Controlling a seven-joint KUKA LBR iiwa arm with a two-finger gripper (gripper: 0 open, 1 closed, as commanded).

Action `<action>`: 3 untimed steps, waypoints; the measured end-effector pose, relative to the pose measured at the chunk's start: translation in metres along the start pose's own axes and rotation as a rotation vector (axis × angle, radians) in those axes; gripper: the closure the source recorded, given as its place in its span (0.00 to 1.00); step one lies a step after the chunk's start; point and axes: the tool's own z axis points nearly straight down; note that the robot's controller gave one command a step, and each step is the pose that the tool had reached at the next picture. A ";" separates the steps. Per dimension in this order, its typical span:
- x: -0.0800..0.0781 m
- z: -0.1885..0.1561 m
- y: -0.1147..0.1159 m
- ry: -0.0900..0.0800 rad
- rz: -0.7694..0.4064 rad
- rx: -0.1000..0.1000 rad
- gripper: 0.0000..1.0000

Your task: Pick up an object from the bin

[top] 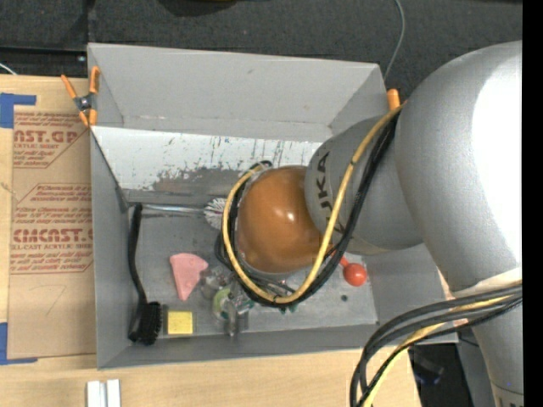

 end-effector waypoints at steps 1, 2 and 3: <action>0.000 0.000 0.000 0.000 0.000 0.000 1.00; 0.000 0.000 0.000 0.000 0.000 0.000 1.00; 0.003 -0.021 0.001 0.010 0.000 -0.002 1.00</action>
Offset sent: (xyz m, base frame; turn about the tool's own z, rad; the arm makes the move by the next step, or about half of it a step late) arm -0.0001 0.0000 0.0019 0.0000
